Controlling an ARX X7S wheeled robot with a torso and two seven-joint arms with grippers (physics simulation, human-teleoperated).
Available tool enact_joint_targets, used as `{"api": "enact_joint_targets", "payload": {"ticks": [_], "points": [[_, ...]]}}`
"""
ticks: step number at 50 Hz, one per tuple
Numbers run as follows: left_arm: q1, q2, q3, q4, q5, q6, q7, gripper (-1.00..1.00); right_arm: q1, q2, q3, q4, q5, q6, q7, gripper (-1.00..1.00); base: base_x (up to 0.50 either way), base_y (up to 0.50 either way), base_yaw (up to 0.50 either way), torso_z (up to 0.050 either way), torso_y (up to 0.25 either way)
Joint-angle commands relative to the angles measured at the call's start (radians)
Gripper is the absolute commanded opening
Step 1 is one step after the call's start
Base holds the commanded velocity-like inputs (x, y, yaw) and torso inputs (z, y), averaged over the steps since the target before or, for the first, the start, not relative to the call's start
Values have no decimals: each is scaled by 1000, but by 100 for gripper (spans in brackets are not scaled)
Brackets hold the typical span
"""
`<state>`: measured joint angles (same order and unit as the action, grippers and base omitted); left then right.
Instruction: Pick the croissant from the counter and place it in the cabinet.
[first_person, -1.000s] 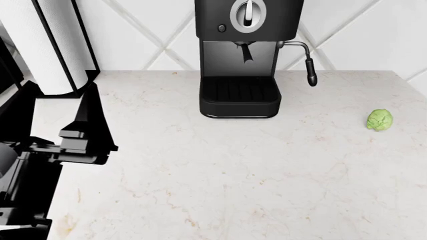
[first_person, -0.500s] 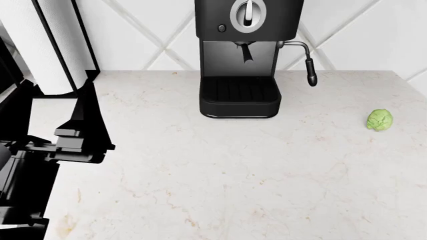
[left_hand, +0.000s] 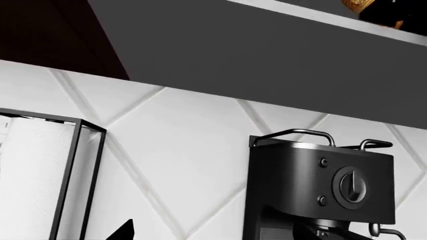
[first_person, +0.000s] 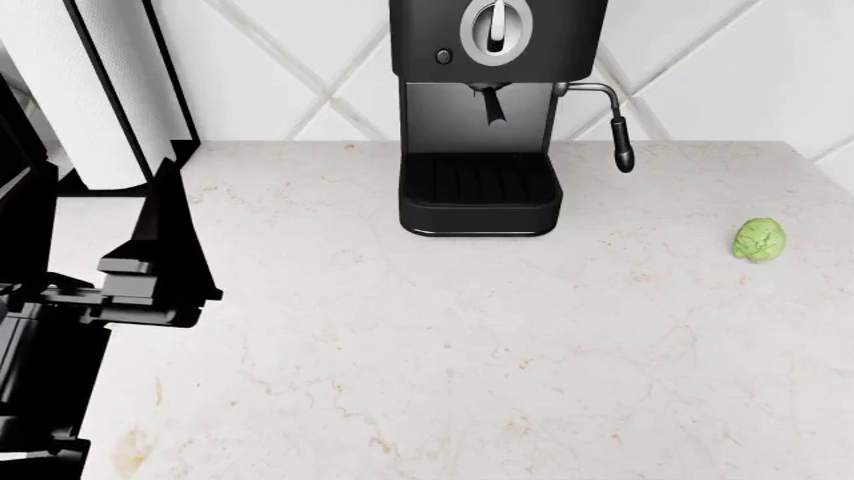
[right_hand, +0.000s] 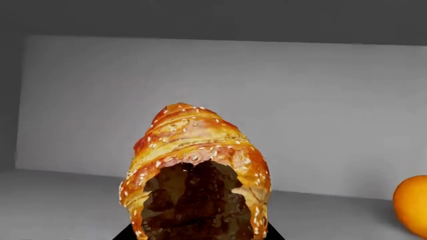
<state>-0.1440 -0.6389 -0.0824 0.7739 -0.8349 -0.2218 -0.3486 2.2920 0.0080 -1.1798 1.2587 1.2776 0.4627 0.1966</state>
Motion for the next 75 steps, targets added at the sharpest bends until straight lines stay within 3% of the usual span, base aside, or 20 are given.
{"api": "enact_joint_targets", "payload": {"ticks": [1, 11, 21, 45, 46, 63, 70, 75], "points": [[1, -3, -2, -1, -4, 2, -2, 100, 11, -8, -137, 50, 93, -24, -8, -100, 0, 0, 0, 0, 0], [2, -3, -4, -7, -5, 6, -1, 100, -9, -8, 27, 50, -69, 14, 6, -100, 0, 0, 0, 0, 0], [6, -9, -13, -4, -16, 8, -4, 100, -43, -8, 308, 50, -342, 76, 4, -100, 0, 0, 0, 0, 0], [7, -12, -17, -17, -24, 17, 0, 100, -65, -8, 381, 50, -435, 122, -17, -100, 1, 0, 0, 0, 0], [8, -12, -17, -16, -24, 17, 0, 100, -66, -8, 379, 50, -436, 128, -21, 100, 0, 0, 0, 0, 0], [8, -12, -10, -16, -20, 19, -1, 100, -75, -8, 409, 50, -467, 140, -31, 100, -2, -1, -2, 0, 0], [9, -14, -11, -14, -23, 20, -2, 100, -25, -8, 277, 50, -330, 123, -31, 100, -1, -1, -2, 0, 0], [12, -17, -16, -9, -27, 21, -4, 100, 31, -8, 105, 49, -149, 93, -40, 100, -2, 0, -1, 0, 0]]}}
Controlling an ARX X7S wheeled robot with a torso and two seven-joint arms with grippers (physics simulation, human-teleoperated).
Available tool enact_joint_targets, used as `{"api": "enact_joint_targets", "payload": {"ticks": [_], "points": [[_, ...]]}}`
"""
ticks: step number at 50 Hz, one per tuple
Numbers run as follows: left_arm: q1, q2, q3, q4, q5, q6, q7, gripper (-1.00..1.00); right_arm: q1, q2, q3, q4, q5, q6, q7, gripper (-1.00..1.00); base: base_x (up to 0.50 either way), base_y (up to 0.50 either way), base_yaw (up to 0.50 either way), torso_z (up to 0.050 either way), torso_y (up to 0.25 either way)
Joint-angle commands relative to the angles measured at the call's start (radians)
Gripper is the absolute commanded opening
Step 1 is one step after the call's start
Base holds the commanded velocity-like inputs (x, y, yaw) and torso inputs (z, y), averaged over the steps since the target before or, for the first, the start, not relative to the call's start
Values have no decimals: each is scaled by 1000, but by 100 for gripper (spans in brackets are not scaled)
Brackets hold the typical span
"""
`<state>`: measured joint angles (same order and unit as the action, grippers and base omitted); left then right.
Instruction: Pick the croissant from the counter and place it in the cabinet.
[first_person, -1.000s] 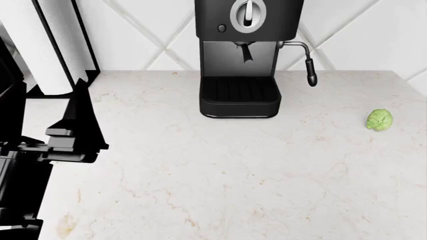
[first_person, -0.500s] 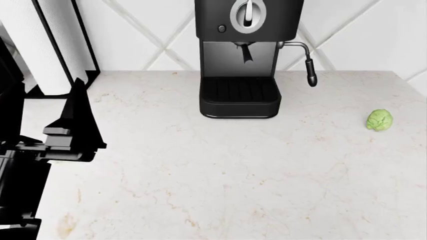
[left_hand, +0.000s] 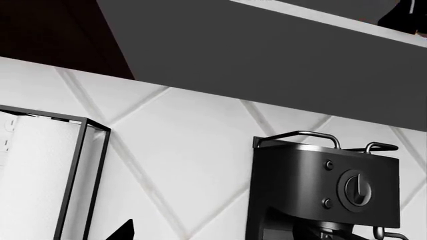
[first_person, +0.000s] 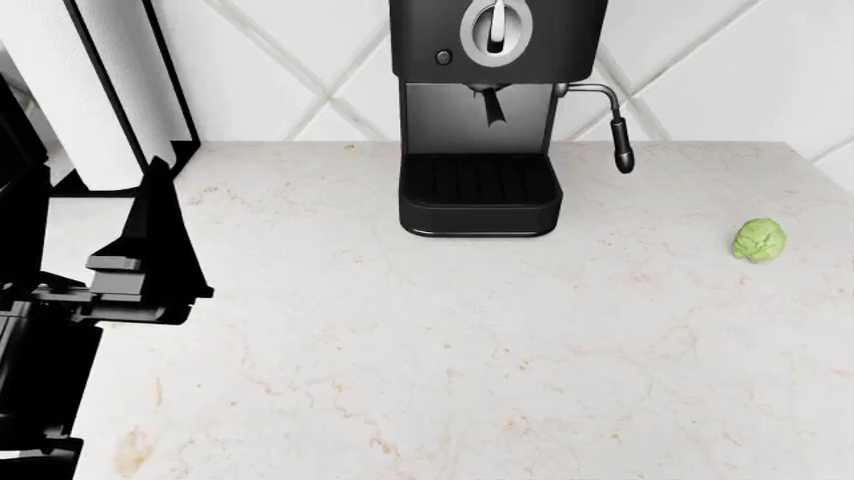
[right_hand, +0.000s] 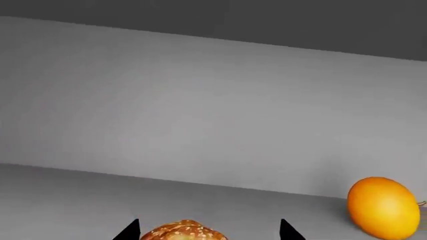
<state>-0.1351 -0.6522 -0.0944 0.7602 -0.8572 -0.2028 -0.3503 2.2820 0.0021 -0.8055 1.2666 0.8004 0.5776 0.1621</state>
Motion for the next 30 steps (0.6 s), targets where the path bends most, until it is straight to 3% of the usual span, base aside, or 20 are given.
{"api": "enact_joint_targets", "payload": {"ticks": [1, 4, 8, 13, 15, 17, 24, 30], "points": [[4, -4, -5, 5, -5, 3, -2, 100, 53, -2, -311, 41, 372, -30, -7, 100, 0, 0, 0, 0, 0], [7, -7, -8, 9, -8, 4, -3, 100, 74, -2, -354, 29, 418, -43, -10, 100, 0, 0, 0, 0, 0], [12, -9, -12, 14, -12, 5, -5, 100, 74, -2, -83, -36, 156, 22, -28, 100, 0, 0, 0, 0, 0], [17, -11, -15, 23, -15, 6, -8, 100, 74, -2, 86, -115, -8, 85, -47, 100, 0, 0, 0, 0, 0], [25, -13, -16, 34, -14, 6, -12, 100, 74, -2, 289, -260, -180, 199, -66, 100, 0, 0, 0, 0, 0], [29, -14, -16, 40, -14, 6, -14, 100, 74, -1, 373, -354, -238, 274, -73, 100, 0, 0, 0, 0, 0], [36, -17, -18, 50, -15, 6, -19, 100, 11, 70, 453, -746, -123, 524, 59, 100, 0, 0, 0, 0, 0], [41, -18, -14, 59, -13, 5, -22, 100, -28, 95, 512, -937, -50, 649, 149, 100, 0, 0, 0, 0, 0]]}}
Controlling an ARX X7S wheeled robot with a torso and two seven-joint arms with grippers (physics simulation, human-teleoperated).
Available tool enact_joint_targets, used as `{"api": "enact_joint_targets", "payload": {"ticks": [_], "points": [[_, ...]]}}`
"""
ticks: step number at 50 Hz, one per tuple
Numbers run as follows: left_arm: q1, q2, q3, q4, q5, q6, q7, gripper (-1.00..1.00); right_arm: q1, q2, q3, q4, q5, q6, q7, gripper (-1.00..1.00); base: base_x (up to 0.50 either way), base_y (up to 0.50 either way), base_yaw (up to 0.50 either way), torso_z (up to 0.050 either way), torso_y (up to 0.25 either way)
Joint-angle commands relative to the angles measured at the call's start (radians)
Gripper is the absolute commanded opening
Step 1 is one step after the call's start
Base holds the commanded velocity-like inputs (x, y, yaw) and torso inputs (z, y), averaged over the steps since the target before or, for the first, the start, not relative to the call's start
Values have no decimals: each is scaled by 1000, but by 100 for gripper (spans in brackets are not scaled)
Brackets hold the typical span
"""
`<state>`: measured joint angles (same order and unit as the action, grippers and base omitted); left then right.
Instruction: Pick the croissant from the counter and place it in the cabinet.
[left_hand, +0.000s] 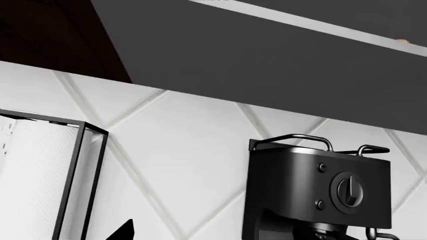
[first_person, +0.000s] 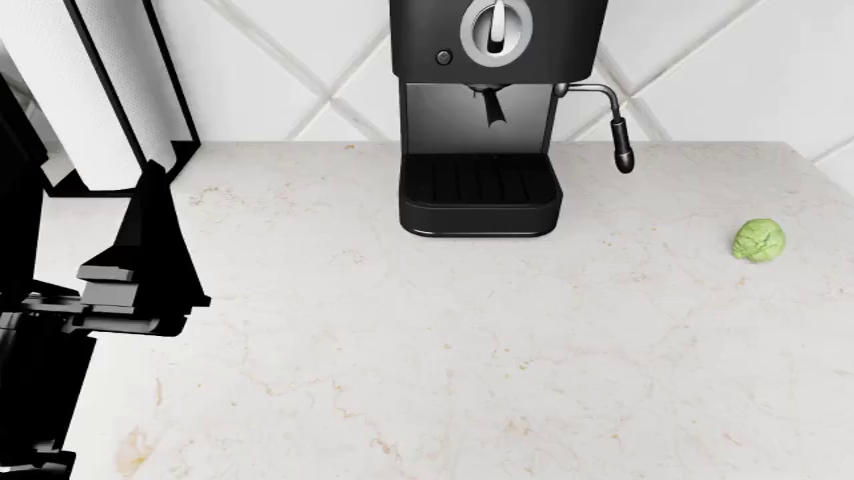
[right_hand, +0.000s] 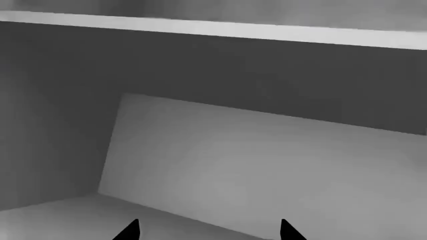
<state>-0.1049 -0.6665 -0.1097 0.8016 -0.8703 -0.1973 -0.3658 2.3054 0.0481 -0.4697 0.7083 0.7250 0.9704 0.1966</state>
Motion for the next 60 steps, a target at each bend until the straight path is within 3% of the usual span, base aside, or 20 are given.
{"api": "enact_joint_targets", "payload": {"ticks": [1, 18, 27, 44, 53, 60], "points": [[11, -4, 2, 19, 0, -1, -7, 100, -54, 52, 184, -397, 34, 270, 125, 100, 0, 0, 0, 0, 0], [15, -9, 3, 32, -10, 1, -9, 100, -54, 83, 361, -642, 258, 597, 409, 100, 0, 0, 0, 0, 0], [14, -13, 4, 33, -20, 3, -5, 100, -35, 163, 325, -627, 693, 593, 782, 100, 0, 0, 0, 0, 0], [9, -10, 25, 31, -4, 1, -2, 100, -95, 314, 283, -726, 1184, 521, 1194, 100, 0, 0, 0, 0, 0], [7, -4, 38, 26, 9, 0, 0, 100, -126, 433, 254, -800, 1351, 450, 1314, 100, 0, 0, 0, 0, 0], [6, -2, 47, 25, 19, -2, -3, 100, -172, 500, 251, -849, 1381, 416, 1323, 100, 0, 0, 0, 0, 0]]}}
